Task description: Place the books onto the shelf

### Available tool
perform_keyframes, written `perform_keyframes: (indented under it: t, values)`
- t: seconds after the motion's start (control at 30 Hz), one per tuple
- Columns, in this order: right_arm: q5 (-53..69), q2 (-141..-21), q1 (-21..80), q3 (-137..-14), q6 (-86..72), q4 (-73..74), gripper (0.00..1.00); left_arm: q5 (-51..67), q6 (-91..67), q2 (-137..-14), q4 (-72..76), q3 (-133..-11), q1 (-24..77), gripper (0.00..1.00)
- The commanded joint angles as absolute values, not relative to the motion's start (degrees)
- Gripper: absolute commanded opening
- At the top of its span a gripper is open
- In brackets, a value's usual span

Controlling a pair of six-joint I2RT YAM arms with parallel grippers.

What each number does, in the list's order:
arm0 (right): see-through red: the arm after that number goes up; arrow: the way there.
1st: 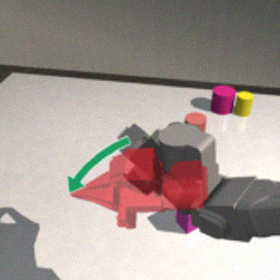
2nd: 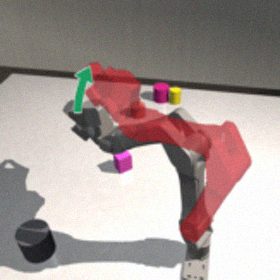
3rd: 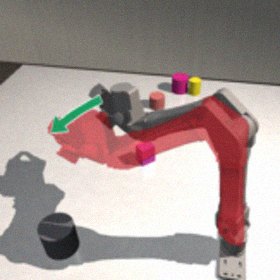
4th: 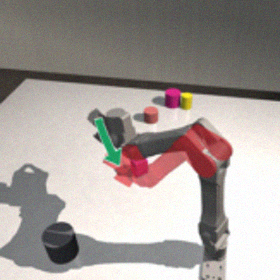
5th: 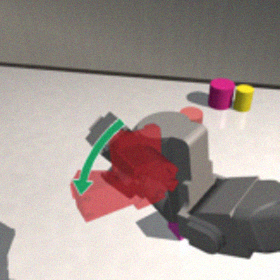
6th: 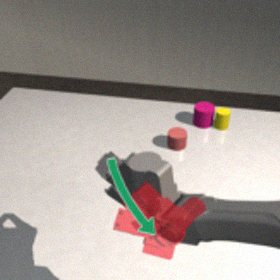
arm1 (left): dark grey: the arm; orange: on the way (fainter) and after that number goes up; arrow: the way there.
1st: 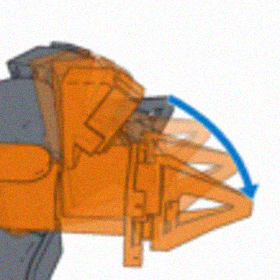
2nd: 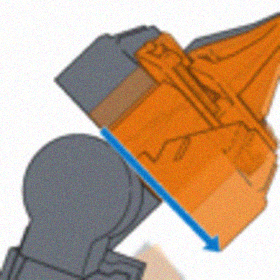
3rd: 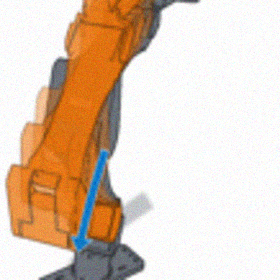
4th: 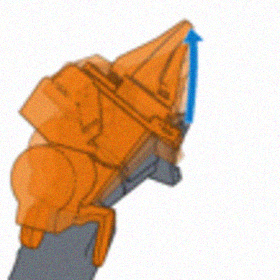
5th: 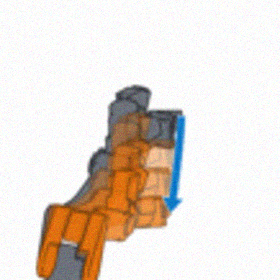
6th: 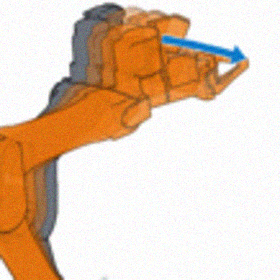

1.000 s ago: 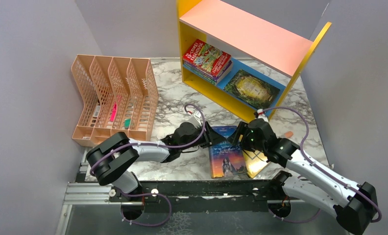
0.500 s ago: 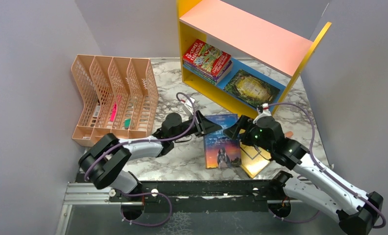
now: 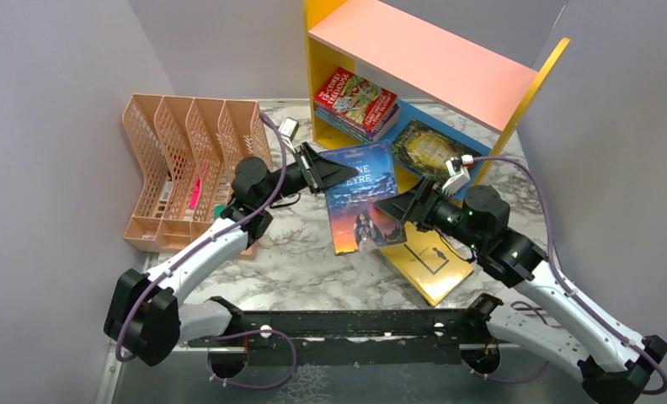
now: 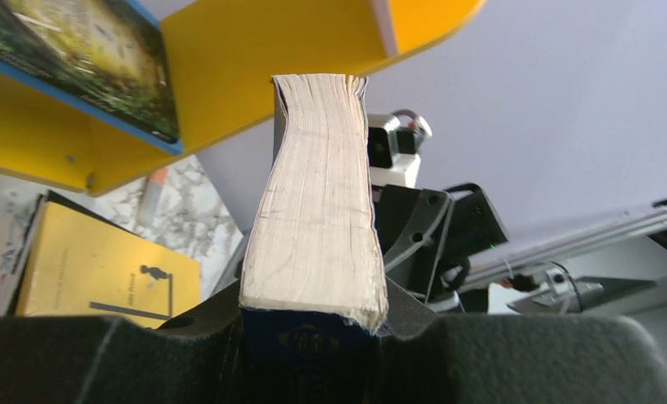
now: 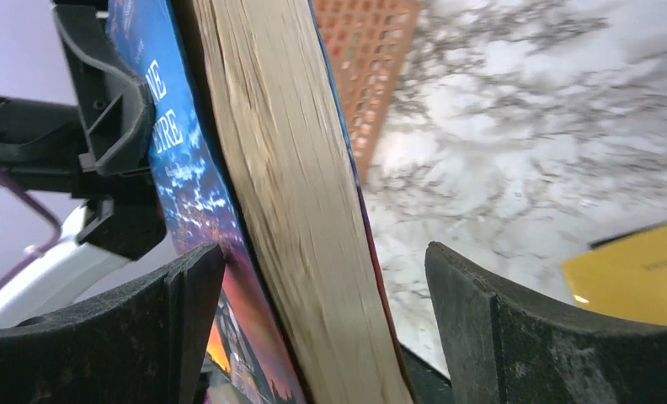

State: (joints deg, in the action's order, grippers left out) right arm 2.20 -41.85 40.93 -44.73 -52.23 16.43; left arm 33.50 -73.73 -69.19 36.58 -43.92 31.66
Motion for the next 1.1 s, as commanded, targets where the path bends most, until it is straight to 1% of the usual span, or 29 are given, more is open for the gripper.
perform_keyframes:
  t: [0.0,0.1,0.17,0.2,0.27,0.3,0.33,0.37,0.4,0.43,0.53,0.57,0.63,0.7,0.87,1.07]
  values:
    - [13.18,-44.25,41.39,-47.60,-53.27,10.62,0.94,40.46,-81.51,-65.16,39.64,-49.83,29.89,0.00]
    - [17.96,-44.45,41.39,-46.03,-55.37,5.91,0.93,41.81,-82.31,-64.77,39.52,-52.88,29.17,0.00]
    - [21.51,-44.14,41.38,-44.51,-57.61,1.08,0.88,42.47,-82.33,-64.78,39.31,-54.63,28.75,0.00]
    - [22.89,-43.92,41.32,-43.76,-58.72,-3.07,0.84,42.60,-82.06,-64.73,38.91,-55.22,28.55,0.00]
    - [23.90,-43.36,41.34,-43.00,-60.10,-6.18,0.68,42.54,-81.20,-64.86,37.69,-55.86,28.04,0.00]
    - [23.63,-42.86,41.33,-42.76,-60.27,-6.83,0.57,42.50,-80.58,-64.79,36.84,-55.90,27.70,0.00]
    - [22.88,-42.34,41.33,-42.62,-60.10,-6.86,0.42,42.39,-79.96,-64.73,36.07,-55.67,27.26,0.00]
    - [22.00,-41.76,41.39,-42.56,-59.28,-6.60,0.25,42.30,-79.37,-64.55,35.36,-55.25,26.87,0.04]
    - [21.26,-41.39,41.32,-42.83,-58.39,-5.54,0.11,42.20,-78.95,-64.27,34.91,-54.43,26.49,0.13]
    - [19.97,-41.25,41.35,-43.65,-57.47,-3.48,0.02,42.38,-78.62,-64.01,34.76,-53.66,26.05,0.23]
    - [17.90,-41.39,41.34,-45.60,-55.27,-0.14,0.01,43.18,-76.92,-62.53,34.42,-50.49,25.35,0.46]
    - [17.69,-41.51,41.35,-45.95,-54.86,-0.14,0.01,43.53,-76.35,-61.86,34.37,-49.27,25.25,0.52]
    - [17.71,-41.74,41.41,-46.49,-53.69,-0.09,0.01,45.22,-75.47,-60.64,34.28,-47.07,25.23,0.59]
    - [17.96,-42.27,41.35,-47.30,-52.48,-0.09,0.01,46.79,-74.56,-59.03,34.28,-44.77,25.22,0.61]
    - [20.41,-44.55,41.34,-48.50,-51.26,-1.07,0.01,48.77,-72.62,-53.69,34.19,-39.74,25.22,0.61]
    - [21.72,-47.09,41.33,-48.06,-53.96,-4.89,0.01,47.15,-71.39,-49.03,34.16,-35.04,25.31,0.61]
